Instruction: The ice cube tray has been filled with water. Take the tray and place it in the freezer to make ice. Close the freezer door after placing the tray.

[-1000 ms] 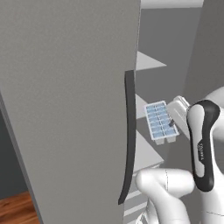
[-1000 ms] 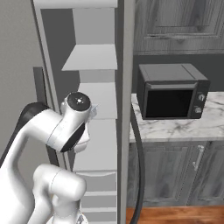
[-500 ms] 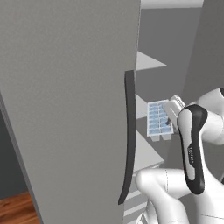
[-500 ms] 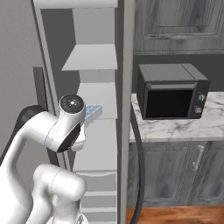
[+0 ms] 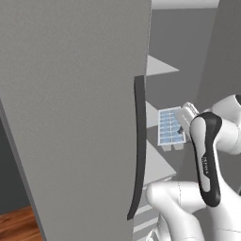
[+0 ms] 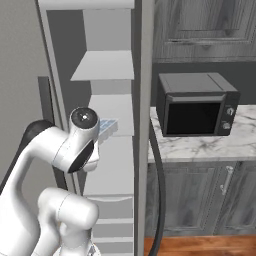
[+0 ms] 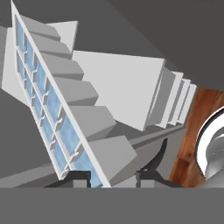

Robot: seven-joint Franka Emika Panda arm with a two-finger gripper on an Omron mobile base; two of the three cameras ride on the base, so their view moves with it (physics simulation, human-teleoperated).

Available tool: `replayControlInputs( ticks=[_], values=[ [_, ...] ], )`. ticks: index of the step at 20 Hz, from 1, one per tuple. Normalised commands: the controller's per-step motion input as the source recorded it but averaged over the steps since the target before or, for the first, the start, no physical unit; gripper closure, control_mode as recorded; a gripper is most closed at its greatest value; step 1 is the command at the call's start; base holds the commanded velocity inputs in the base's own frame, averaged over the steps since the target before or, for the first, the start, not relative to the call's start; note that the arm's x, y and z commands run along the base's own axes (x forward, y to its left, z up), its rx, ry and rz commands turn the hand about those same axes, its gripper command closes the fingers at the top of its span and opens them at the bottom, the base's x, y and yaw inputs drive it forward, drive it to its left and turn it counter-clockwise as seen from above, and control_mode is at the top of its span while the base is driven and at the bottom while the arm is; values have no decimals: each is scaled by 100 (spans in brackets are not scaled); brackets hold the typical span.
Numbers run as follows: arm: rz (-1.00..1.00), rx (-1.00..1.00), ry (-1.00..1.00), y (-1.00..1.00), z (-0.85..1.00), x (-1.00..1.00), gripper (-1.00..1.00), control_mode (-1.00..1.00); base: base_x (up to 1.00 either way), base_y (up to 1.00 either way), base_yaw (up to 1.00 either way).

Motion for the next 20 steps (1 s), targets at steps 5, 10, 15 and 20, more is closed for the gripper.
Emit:
replayControlInputs(
  ticks=[5, 10, 15, 20],
  values=[
    [1, 0, 0, 0, 0, 35, 100, -100, 0, 0, 0],
    [0, 0, 0, 0, 0, 31, 100, -100, 0, 0, 0],
    [0, 0, 0, 0, 0, 22, 100, -100, 0, 0, 0],
    [2, 0, 0, 0, 0, 26, 100, -100, 0, 0, 0]
  ],
)
